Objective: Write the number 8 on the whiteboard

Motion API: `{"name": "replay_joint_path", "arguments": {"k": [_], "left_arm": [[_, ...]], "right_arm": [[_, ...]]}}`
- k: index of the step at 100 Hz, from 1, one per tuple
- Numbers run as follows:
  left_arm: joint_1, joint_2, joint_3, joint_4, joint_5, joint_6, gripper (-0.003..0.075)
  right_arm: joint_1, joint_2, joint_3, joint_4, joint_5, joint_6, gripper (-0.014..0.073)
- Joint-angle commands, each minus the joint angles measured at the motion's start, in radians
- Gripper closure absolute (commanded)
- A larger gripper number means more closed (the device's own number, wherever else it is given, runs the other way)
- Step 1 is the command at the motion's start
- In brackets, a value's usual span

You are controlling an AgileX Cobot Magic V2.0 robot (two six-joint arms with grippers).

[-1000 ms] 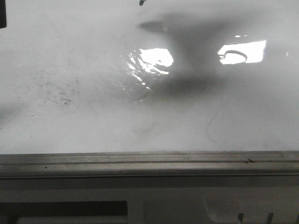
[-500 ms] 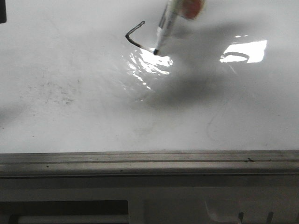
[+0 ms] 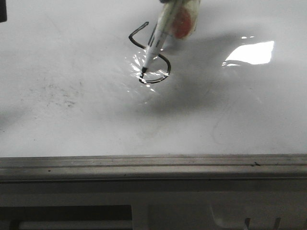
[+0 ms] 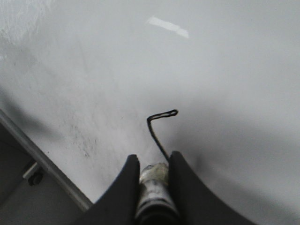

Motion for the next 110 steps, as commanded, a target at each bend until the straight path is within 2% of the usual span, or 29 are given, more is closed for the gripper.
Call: {"name": "replay_joint_path", "arguments": {"k": [1, 22, 52, 69, 88, 110], "left_arm": [[-0.005, 0.002, -0.028, -0.025, -0.074, -0.006, 0.0368], [-0.005, 0.002, -0.028, -0.031, -0.072, -0.006, 0.0368], [-0.007, 0.002, -0.028, -0.005, -0.072, -0.006, 0.0368], [-0.007, 0.020, -0.028, 0.086, -0.081, -0.006, 0.0367], [-0.007, 0.156, -0.030, 0.120, -0.250, -0.006, 0.0367], [-0.007, 0.366, -0.032, 0.137, -0.460, -0.003, 0.0367]], "right_arm": [[-0.058, -0.023, -0.023, -0.117, -0.114, -0.018, 0.0645], [-0.062, -0.022, -0.026, -0.112, -0.246, -0.018, 0.0646], [0.003, -0.053, -0.032, -0.112, -0.204, -0.021, 0.0646], [0.082, -0.113, -0.032, -0.112, -0.076, -0.023, 0.0646], [0.206, -0.098, -0.030, -0.114, 0.014, -0.027, 0.0646], [0.271, -0.051, -0.030, -0.108, 0.031, -0.027, 0.0646]]}}
